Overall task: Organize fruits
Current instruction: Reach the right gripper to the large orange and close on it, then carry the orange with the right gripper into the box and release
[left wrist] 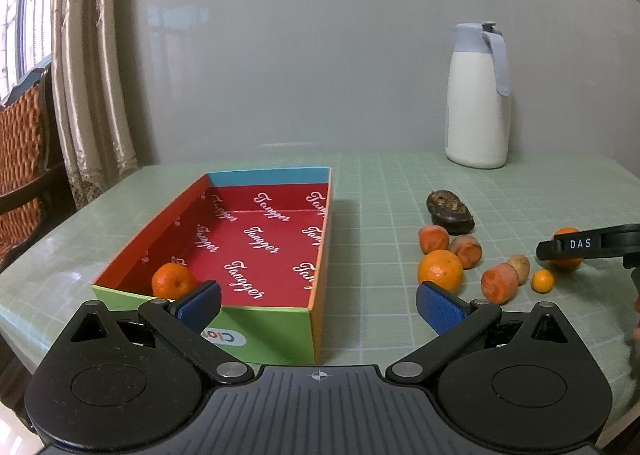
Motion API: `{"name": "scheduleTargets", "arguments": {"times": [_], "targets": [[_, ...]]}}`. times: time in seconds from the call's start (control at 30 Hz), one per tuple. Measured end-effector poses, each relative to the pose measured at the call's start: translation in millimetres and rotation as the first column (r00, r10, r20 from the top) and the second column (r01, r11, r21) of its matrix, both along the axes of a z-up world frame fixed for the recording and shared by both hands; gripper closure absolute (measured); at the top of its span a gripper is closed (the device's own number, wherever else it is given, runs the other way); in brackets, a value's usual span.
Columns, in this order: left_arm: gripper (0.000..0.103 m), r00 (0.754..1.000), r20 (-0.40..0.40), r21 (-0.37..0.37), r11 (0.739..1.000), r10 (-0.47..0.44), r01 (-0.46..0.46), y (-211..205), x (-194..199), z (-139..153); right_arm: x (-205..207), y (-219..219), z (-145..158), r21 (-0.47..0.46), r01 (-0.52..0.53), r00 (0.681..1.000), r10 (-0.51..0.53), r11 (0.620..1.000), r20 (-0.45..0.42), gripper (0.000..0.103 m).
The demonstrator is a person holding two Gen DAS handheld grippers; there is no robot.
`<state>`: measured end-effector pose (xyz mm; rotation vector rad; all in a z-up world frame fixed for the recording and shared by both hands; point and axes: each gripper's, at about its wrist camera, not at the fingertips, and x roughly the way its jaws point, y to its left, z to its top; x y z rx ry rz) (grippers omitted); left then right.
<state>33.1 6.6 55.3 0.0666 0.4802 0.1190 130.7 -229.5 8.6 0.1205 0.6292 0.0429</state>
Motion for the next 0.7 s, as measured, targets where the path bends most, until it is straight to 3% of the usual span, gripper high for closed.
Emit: {"name": "scheduleTargets", "arguments": {"times": [0.1,0.43,0.7], "targets": [[0.0,1.0,0.003,-0.004,1.0,0.006,-0.006,2.9,-1.0,0.2,-0.2,-0.7,0.1,0.009,-0.002,1.0,0.001,1.0,0.005,0.061],[0.0,0.999,0.011,-0.018,0.999,0.033,-0.032,12.3,-2.6,0.8,-2.6,-0.5,0.7,0.023,-0.007,1.0,0.006,1.0,0.023,0.062],[0.0,0.997,0.025,-0.014,0.997,0.075,-0.075,28.1,-9.9,5.0,-16.4,3.4,16.7,0.06,-0.042,0.994,0.035,0.997,0.101,0.062]]}}
